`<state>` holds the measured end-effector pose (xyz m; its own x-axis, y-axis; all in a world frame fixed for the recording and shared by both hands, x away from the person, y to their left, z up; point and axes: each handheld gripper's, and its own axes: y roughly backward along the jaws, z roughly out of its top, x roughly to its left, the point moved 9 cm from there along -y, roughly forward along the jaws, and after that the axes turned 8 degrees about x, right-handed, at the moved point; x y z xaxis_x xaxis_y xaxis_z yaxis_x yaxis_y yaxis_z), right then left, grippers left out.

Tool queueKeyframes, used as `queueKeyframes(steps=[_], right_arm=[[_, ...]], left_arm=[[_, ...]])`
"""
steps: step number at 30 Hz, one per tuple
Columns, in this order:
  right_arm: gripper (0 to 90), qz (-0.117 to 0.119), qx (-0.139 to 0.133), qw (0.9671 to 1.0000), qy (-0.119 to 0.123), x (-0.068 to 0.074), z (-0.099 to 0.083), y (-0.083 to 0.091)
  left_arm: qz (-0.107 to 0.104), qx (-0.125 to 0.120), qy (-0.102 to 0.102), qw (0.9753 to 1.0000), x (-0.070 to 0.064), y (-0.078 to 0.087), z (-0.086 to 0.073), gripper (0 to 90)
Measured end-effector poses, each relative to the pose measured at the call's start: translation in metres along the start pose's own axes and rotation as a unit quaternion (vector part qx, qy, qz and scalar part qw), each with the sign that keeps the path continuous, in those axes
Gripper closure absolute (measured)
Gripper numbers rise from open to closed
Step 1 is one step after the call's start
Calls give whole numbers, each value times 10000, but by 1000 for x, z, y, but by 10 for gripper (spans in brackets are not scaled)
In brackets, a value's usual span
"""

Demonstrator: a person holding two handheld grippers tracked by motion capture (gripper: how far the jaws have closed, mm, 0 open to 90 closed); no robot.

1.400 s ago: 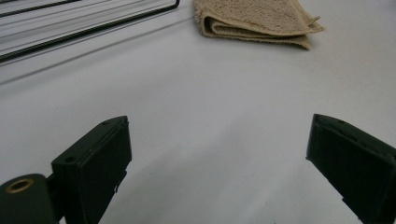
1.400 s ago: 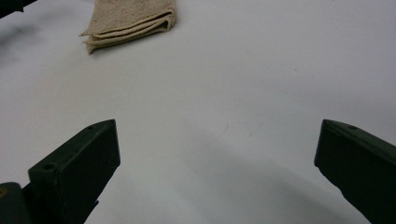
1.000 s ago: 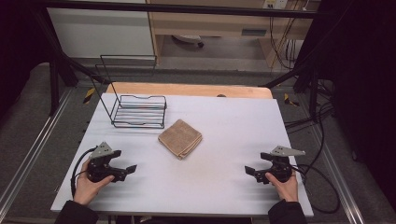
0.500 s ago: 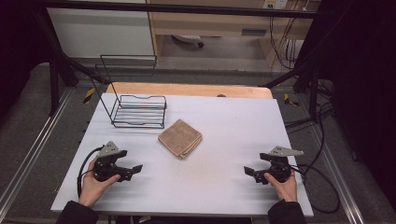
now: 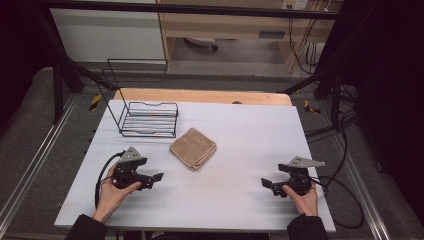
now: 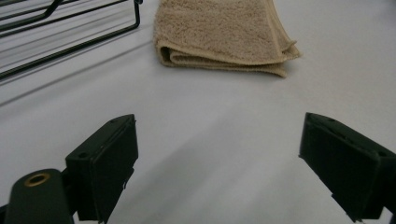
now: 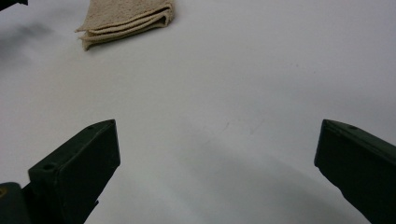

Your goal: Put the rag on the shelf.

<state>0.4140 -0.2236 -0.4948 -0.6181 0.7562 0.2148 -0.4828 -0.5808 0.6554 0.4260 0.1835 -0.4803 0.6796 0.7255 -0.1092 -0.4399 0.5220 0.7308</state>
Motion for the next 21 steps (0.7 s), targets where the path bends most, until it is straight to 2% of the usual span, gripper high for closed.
queueKeyframes(steps=[9, 13, 17, 21], right_arm=[[7, -16, 2, 10000, 7, 0, 0, 0], [7, -7, 5, 10000, 6, 0, 0, 0], [7, -10, 26, 10000, 3, 0, 0, 0], [7, -12, 45, 10000, 18, 0, -1, -1]], left_arm=[[26, -142, 235, 9996, 7, -7, 29, 171], [44, -114, 301, 9995, 8, -14, 37, 188], [202, 56, 260, 9994, 11, -23, 40, 193], [285, 15, 343, 9990, 17, -29, 46, 229]])
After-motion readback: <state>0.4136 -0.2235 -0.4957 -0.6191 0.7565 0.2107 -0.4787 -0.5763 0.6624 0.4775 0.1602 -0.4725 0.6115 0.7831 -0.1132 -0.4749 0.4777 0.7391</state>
